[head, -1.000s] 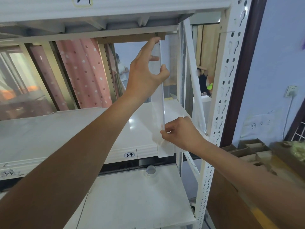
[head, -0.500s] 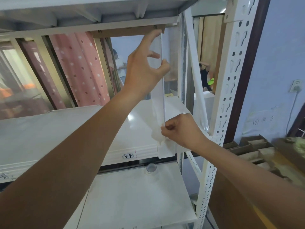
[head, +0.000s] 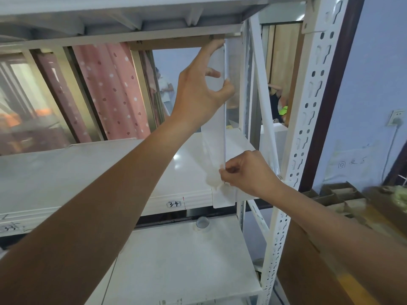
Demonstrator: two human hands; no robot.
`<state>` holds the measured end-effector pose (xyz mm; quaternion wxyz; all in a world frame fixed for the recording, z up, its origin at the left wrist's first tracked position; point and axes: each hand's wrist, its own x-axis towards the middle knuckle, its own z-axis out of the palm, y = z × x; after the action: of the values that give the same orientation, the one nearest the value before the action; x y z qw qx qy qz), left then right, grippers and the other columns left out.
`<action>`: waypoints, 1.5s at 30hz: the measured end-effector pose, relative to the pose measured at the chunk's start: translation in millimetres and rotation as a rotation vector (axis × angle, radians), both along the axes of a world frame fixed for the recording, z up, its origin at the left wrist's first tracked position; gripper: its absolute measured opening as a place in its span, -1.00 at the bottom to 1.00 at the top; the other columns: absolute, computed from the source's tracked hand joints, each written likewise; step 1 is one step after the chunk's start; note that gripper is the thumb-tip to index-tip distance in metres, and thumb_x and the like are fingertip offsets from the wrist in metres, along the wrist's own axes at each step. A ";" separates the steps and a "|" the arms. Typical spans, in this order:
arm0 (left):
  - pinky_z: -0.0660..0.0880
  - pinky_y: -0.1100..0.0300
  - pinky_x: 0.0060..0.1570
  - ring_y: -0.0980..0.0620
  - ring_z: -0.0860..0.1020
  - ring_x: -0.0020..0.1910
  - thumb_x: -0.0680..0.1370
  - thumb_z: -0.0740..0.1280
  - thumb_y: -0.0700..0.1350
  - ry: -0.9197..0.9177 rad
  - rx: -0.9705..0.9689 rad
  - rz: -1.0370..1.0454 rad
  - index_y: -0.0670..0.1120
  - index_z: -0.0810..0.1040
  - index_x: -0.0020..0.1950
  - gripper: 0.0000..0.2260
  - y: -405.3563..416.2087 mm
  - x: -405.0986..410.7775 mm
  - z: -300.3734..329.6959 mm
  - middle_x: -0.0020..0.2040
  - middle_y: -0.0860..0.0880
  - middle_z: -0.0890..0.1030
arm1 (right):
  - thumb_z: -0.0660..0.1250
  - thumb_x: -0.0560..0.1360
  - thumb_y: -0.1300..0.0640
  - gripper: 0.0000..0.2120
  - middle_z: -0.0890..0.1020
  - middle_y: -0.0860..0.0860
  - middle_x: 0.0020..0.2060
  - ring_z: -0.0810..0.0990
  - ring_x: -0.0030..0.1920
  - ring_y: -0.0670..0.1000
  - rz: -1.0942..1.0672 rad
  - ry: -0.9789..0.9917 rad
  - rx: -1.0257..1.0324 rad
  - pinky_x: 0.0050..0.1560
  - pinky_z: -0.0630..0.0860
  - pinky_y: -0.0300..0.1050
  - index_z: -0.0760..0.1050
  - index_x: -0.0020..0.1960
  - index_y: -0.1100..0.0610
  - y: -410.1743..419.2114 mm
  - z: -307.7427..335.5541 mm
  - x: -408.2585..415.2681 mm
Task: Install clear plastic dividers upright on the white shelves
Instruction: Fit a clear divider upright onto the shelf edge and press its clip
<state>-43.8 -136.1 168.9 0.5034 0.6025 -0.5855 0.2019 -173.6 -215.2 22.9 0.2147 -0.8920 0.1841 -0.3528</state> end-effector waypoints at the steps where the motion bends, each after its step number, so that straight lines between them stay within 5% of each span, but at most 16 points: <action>1: 0.13 0.76 0.03 0.35 0.55 0.03 0.55 0.47 -0.09 -0.007 0.000 0.002 0.02 0.37 0.56 -0.41 0.0 -1.1 0.4 0.41 0.20 0.44 | 0.39 0.47 0.11 -0.69 0.61 0.23 -0.43 0.59 -0.37 0.19 -0.003 0.001 -0.002 -0.18 0.56 -0.09 0.60 -0.36 0.30 0.5 0.2 -0.3; 9: 0.00 0.79 0.02 0.30 0.55 0.07 0.55 0.45 -0.11 -0.044 0.021 0.028 0.01 0.35 0.56 -0.41 3.0 -7.2 -0.8 0.44 0.08 0.49 | 0.39 0.48 0.12 -0.69 0.59 0.17 -0.46 0.55 -0.40 0.13 -0.031 -0.032 -0.064 -0.26 0.53 -0.07 0.58 -0.38 0.25 8.1 -4.5 -4.9; 15: 0.16 0.74 0.04 0.47 0.49 0.05 0.54 0.46 -0.11 -0.027 0.016 0.011 0.02 0.34 0.56 -0.39 0.3 -1.6 -1.6 0.44 0.08 0.48 | 0.36 0.51 0.09 -0.63 0.58 0.14 -0.49 0.55 -0.44 0.10 -0.012 -0.037 -0.068 -0.28 0.54 -0.08 0.52 -0.42 0.24 2.6 -8.2 -1.2; 20: 0.11 0.76 0.04 0.26 0.57 0.06 0.53 0.47 -0.13 -0.038 0.020 0.006 -0.01 0.34 0.56 -0.38 -2.2 -3.2 -2.7 0.45 0.07 0.47 | 0.38 0.51 0.13 -0.59 0.45 0.13 -0.55 0.28 -0.51 -0.05 -0.030 -0.057 -0.089 -0.38 0.26 -0.39 0.41 -0.47 0.22 5.2 -12.0 -2.1; 25: 0.00 0.80 0.01 0.19 0.60 0.07 0.52 0.47 -0.13 -0.054 0.039 0.004 -0.01 0.34 0.56 -0.36 -3.6 -6.6 -0.2 0.38 0.18 0.42 | 0.37 0.50 0.14 -0.57 0.29 0.06 -0.59 0.17 -0.49 -0.01 -0.049 -0.095 -0.131 -0.40 0.26 -0.26 0.32 -0.48 0.19 6.5 -16.3 0.6; 34: 0.27 0.61 0.05 0.23 0.58 0.09 0.50 0.47 -0.11 -0.049 0.037 -0.032 0.06 0.31 0.56 -0.34 -6.6 -2.8 -1.7 0.24 0.48 0.29 | 0.38 0.49 0.17 -0.48 0.14 -0.04 -0.63 0.14 -0.50 0.01 -0.075 -0.085 -0.171 -0.43 0.18 -0.26 0.14 -0.49 0.01 11.5 -18.4 2.0; 40: 0.19 0.73 0.05 0.25 0.57 0.07 0.49 0.48 -0.15 -0.024 0.043 -0.048 0.01 0.32 0.56 -0.33 -4.9 1.1 -1.2 0.35 0.26 0.35 | 0.39 0.48 0.18 -0.53 0.21 -0.05 -0.63 0.17 -0.53 0.02 -0.092 -0.084 -0.187 -0.44 0.22 -0.25 0.21 -0.49 0.05 13.5 -20.6 3.6; 43: 0.39 0.55 0.12 0.27 0.56 0.08 0.49 0.48 -0.14 -0.046 0.037 -0.059 0.01 0.32 0.57 -0.33 -5.5 2.9 -2.0 0.36 0.32 0.33 | 0.40 0.47 0.18 -0.54 0.24 -0.03 -0.62 0.17 -0.54 0.06 -0.104 -0.093 -0.205 -0.44 0.23 -0.25 0.22 -0.48 0.07 13.5 -23.6 4.6; 45: 0.56 0.24 0.19 0.26 0.56 0.09 0.48 0.47 -0.13 -0.063 0.056 -0.079 0.02 0.32 0.56 -0.33 -5.7 2.9 -3.2 0.39 0.29 0.33 | 0.40 0.46 0.19 -0.54 0.23 -0.03 -0.62 0.17 -0.54 0.06 -0.109 -0.096 -0.217 -0.46 0.22 -0.25 0.21 -0.48 0.08 13.5 -27.7 5.1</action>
<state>-40.9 -141.8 165.8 0.4754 0.5860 -0.6298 0.1842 -168.4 -201.7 -4.8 0.1060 -0.8807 0.1826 -0.4240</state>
